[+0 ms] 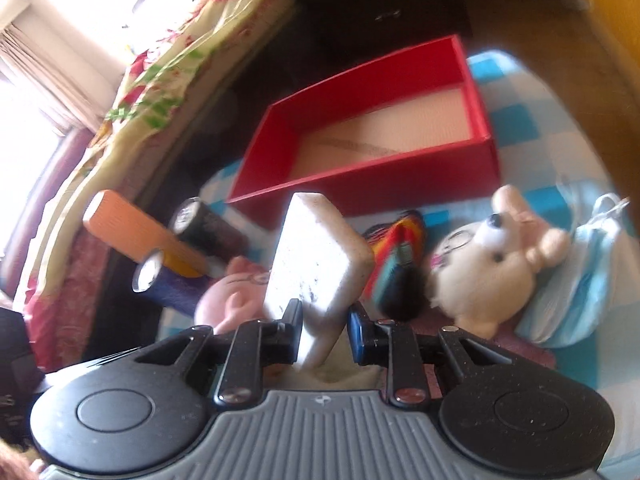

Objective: Organize soft objects
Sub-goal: 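Lift and carry the pig plush and sponge toward the red box with both tools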

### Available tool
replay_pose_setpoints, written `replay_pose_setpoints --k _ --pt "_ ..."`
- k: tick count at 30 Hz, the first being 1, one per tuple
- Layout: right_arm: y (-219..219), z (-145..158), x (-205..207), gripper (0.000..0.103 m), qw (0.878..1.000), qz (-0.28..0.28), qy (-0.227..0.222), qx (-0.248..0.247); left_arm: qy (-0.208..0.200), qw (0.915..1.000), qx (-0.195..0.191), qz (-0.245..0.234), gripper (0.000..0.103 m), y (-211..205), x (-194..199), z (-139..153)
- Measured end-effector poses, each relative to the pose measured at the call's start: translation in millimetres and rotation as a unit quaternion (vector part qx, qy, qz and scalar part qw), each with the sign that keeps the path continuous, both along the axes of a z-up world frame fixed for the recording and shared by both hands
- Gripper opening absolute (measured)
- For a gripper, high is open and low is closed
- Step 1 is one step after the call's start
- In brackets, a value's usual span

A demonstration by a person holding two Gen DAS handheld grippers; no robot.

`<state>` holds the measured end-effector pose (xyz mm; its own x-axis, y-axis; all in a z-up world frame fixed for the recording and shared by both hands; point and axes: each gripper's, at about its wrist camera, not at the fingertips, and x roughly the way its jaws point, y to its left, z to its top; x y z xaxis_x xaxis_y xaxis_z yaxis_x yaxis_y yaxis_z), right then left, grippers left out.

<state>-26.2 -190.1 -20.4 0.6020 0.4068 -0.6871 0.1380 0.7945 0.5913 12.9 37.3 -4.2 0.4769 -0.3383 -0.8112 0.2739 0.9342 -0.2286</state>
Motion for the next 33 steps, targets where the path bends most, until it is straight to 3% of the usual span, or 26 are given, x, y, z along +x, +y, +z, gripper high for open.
replay_pose_setpoints --k 7,10,13,15,16,17,21,23,25,27,28,29,31,33 --pt "-7 8 -3 0.004 1.000 -0.014 -0.020 -0.004 -0.017 0.9990 -0.040 0.008 0.051 7 -2 17" --pt "-9 11 -3 0.004 0.999 -0.019 -0.026 -0.004 -0.023 0.9986 -0.048 0.003 0.024 6 -3 23" --pt "-8 11 -3 0.003 0.999 -0.020 -0.029 -0.012 -0.025 0.9994 -0.022 -0.002 0.027 2 -1 24" --pt "-8 10 -3 0.003 0.999 -0.019 -0.027 -0.015 -0.016 0.9998 -0.006 -0.006 0.050 2 0 16" --pt "-7 9 -2 0.003 0.999 -0.020 -0.025 -0.016 -0.001 1.0000 0.003 -0.005 0.074 2 0 9" --pt "-7 8 -2 0.003 0.999 -0.018 -0.022 -0.017 0.004 1.0000 0.008 -0.003 0.081 1 0 4" --pt "-2 8 -1 0.003 0.999 -0.012 -0.019 -0.037 0.038 0.9983 0.006 -0.044 0.082 -18 1 -9" --pt "0 3 1 0.003 0.999 -0.010 -0.006 -0.053 0.054 0.9968 0.023 -0.054 0.094 -32 2 -21" --pt "1 -7 5 0.003 0.998 -0.005 0.017 -0.068 0.060 0.9955 0.060 -0.042 0.091 -45 9 -39" --pt "0 -16 9 0.010 0.997 -0.006 0.032 -0.072 0.055 0.9950 0.080 -0.020 0.078 -49 13 -49" --pt "0 -20 11 0.019 0.996 0.000 0.041 -0.079 0.050 0.9953 0.081 -0.013 0.069 -47 14 -47" --pt "-1 -22 12 0.029 0.996 -0.002 0.047 -0.081 0.048 0.9962 0.072 -0.011 0.068 -43 14 -44" --pt "-4 -27 13 0.038 0.996 -0.004 0.054 -0.065 0.039 0.9977 0.055 -0.001 0.065 -35 14 -36" --pt "-4 -30 14 0.039 0.996 -0.004 0.063 -0.062 0.029 0.9986 0.043 0.010 0.064 -27 14 -31"
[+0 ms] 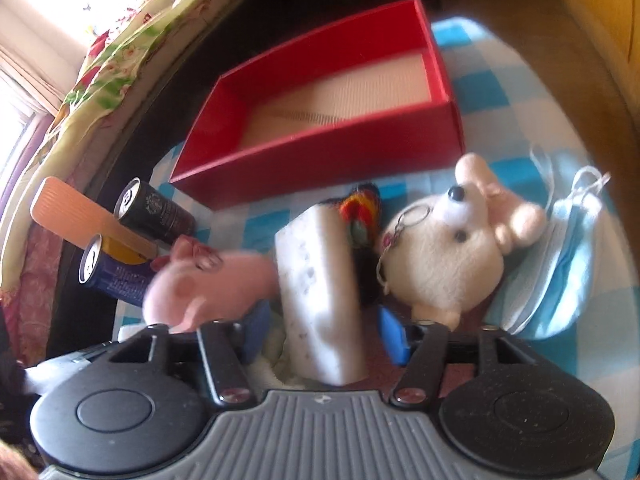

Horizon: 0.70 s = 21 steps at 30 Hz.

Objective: Organize soft objects
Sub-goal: 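Lift and carry the pig plush and sponge toward the red box with both tools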

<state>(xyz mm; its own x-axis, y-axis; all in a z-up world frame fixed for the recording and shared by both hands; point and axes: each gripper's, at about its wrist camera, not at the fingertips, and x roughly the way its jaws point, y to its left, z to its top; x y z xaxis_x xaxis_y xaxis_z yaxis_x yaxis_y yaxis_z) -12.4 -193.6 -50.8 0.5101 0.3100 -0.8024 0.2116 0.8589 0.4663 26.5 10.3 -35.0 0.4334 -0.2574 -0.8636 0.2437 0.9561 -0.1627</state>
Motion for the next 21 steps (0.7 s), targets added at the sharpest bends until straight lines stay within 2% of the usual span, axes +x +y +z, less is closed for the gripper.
replay_pose_setpoints --k 2,4,6,7,8,11,14,21 --pt "3 -1 1 0.039 1.000 -0.002 -0.006 0.003 0.005 0.9998 -0.019 0.001 0.064 5 -1 5" --pt "10 4 1 0.038 1.000 0.007 -0.013 -0.007 -0.006 0.9998 -0.018 0.001 0.064 7 -4 12" --pt "18 12 -2 0.020 0.999 0.018 -0.027 -0.027 -0.016 0.9996 -0.023 0.003 0.064 13 -6 20" --pt "21 15 -2 0.007 0.999 0.025 -0.031 -0.032 -0.016 0.9993 -0.032 0.005 0.064 16 -7 22" --pt "24 17 -2 0.000 0.998 0.030 -0.034 -0.033 -0.015 0.9992 -0.038 0.005 0.064 17 -7 24" --pt "34 12 3 0.000 0.997 0.048 -0.028 -0.054 -0.010 0.9990 -0.042 0.007 0.065 14 -3 22" --pt "34 7 7 0.000 0.997 0.043 -0.030 -0.047 -0.002 0.9989 -0.047 0.008 0.065 13 -1 18" --pt "25 28 -3 0.000 0.997 0.031 -0.062 -0.030 -0.022 0.9976 -0.066 0.010 0.065 15 -4 33"
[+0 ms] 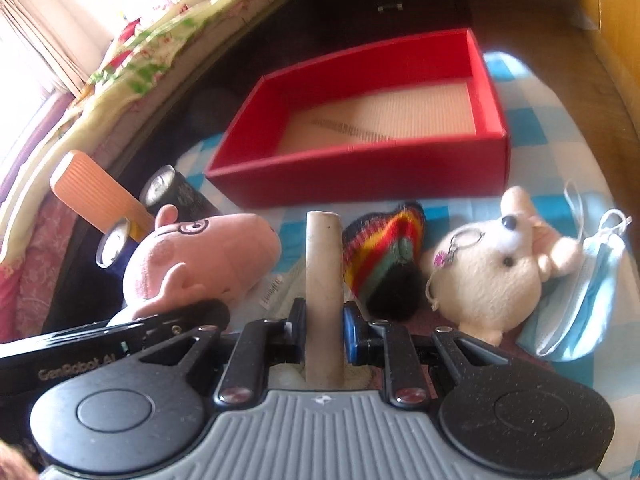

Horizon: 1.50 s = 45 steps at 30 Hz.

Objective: Organize soft objects
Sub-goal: 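Lift and carry the pig plush and sponge toward the red box with both tools, then lower the pig into the red box with the left tool while the right tool sets the sponge upright inside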

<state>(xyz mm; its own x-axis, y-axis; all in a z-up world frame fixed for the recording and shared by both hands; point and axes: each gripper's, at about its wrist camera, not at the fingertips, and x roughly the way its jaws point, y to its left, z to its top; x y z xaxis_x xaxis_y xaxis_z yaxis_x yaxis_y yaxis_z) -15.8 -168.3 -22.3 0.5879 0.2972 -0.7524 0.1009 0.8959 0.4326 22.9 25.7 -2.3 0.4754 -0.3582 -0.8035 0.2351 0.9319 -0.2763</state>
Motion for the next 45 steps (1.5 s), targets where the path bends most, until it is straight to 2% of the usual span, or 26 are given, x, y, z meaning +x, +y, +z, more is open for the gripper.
replay_pose_setpoints --k 8,14,23,38,45 --pt "-11 32 -8 0.000 0.998 -0.015 -0.048 0.041 -0.034 0.9993 -0.019 -0.002 0.065 -7 2 20" --pt "-13 43 -4 0.000 0.996 -0.027 -0.071 0.047 -0.066 0.9975 -0.024 -0.001 0.065 -14 4 36" --pt "-28 60 5 0.000 0.992 -0.054 -0.103 0.050 -0.088 0.9958 -0.027 0.001 0.065 -26 21 44" --pt "-47 62 62 0.000 0.989 -0.082 -0.122 0.026 -0.124 0.9922 -0.011 -0.003 0.065 -63 73 44" --pt "-60 57 88 0.000 0.989 -0.091 -0.119 0.015 -0.124 0.9922 -0.010 -0.002 0.065 -80 105 35"
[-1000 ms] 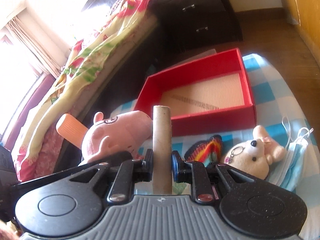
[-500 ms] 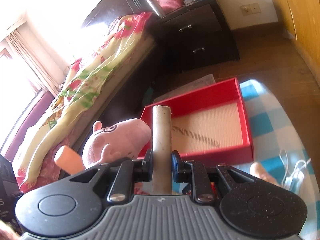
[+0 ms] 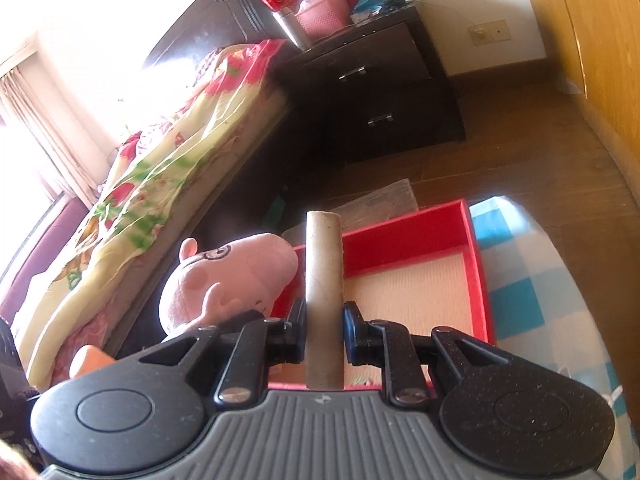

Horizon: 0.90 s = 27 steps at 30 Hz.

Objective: Organize soft objects
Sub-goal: 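Lower the pig into the red box with the left tool while the right tool sets the sponge upright inside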

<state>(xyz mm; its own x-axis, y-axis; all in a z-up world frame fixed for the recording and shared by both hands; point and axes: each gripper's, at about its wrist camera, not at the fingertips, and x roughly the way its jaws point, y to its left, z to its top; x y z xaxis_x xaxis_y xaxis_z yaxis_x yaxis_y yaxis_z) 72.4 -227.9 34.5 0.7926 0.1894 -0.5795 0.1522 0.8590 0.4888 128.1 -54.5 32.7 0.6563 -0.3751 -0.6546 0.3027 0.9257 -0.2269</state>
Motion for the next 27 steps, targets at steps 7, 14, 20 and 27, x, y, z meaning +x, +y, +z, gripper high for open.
replay_pose_setpoints --k 7,14,20,27 --pt "-11 -11 20 0.000 1.000 -0.016 0.014 -0.007 0.000 0.9998 0.020 0.003 0.065 -19 25 -10" --pt "-19 -28 42 0.000 0.999 -0.024 0.022 -0.014 0.005 0.9985 0.054 0.010 0.066 -27 47 -28" --pt "-28 -47 54 0.000 0.999 -0.030 0.037 -0.014 0.020 0.9964 0.078 0.026 0.068 -29 61 -50" --pt "-32 -61 60 0.000 0.997 -0.037 0.061 -0.023 0.028 0.9946 0.092 0.038 0.074 -32 69 -54"
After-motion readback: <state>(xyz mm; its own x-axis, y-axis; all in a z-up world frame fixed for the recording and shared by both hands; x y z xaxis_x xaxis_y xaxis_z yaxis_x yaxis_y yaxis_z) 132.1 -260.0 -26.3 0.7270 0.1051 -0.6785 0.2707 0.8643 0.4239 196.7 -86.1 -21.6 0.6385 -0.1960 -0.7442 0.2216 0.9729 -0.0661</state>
